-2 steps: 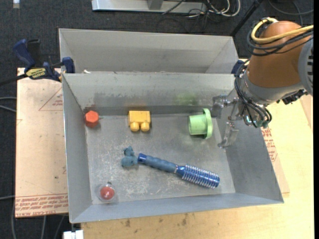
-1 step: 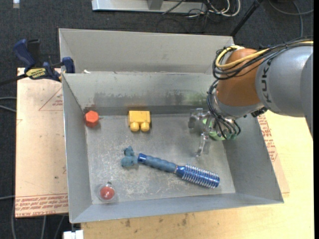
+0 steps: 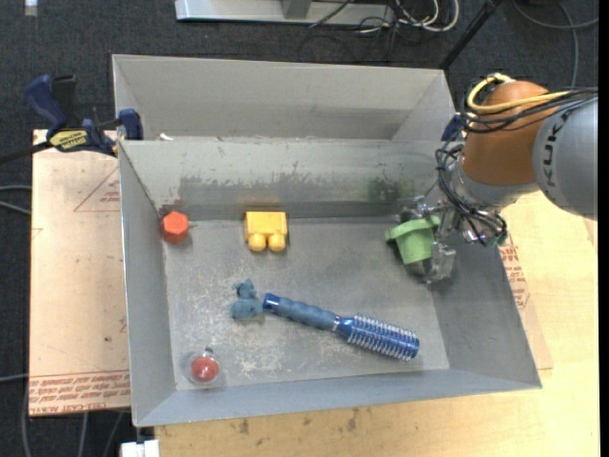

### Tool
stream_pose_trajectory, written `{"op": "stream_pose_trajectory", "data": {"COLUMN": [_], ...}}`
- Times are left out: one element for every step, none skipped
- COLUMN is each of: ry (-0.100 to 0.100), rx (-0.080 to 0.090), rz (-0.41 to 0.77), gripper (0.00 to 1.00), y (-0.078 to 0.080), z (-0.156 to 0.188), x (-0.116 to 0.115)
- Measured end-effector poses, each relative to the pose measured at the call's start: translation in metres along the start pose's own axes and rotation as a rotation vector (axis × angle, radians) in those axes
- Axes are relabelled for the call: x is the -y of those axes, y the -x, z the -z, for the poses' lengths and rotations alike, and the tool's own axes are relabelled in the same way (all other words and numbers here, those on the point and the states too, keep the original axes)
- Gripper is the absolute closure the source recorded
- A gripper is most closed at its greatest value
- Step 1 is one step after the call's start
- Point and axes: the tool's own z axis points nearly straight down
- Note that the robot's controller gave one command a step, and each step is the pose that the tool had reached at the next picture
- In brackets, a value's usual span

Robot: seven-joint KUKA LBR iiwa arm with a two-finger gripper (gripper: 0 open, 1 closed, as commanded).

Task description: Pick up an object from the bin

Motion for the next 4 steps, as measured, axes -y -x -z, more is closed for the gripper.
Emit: {"op": "stream_pose_trajectory", "data": {"ry": [0.004, 0.005, -0.001, -0.004], "rx": [-0.002, -0.003, 0.001, 0.004], "rz": [0.155, 0.322, 0.325, 0.361], "gripper": [0.00, 0.00, 1.00, 1.00], "y": [0.003, -0.013, -0.011, -0.010], "z": [0.043, 0.020, 0.023, 0.194], "x": [-0.073, -0.008, -0.007, -0.016]}}
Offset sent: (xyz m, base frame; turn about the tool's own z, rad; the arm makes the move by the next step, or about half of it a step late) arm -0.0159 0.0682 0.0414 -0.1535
